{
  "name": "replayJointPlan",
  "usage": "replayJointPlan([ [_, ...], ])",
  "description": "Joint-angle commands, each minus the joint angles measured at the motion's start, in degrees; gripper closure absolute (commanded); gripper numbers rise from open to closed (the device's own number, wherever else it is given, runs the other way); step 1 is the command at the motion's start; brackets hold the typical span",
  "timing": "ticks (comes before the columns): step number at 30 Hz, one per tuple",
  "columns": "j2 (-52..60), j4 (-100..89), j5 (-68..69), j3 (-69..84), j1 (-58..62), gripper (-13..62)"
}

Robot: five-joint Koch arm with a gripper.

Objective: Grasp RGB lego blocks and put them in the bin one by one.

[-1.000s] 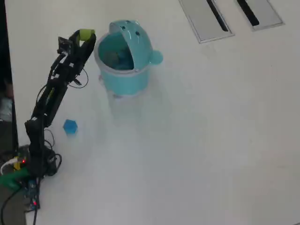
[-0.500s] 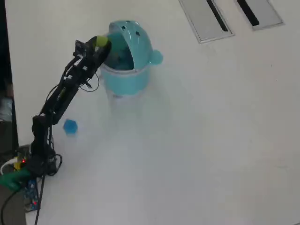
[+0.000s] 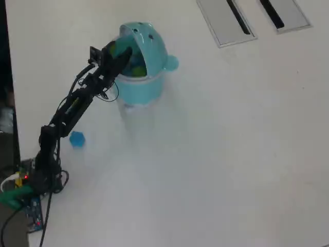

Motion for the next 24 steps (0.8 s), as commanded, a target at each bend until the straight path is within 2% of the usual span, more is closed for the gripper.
replayJointPlan([
  [1,4.39,-4.39,-0.18,-2.02,-0.09,16.3],
  [8,14.15,-4.48,-0.09,10.99,-1.05,16.4],
  [24,49.31,-4.48,0.26,57.74,-4.66,16.6],
])
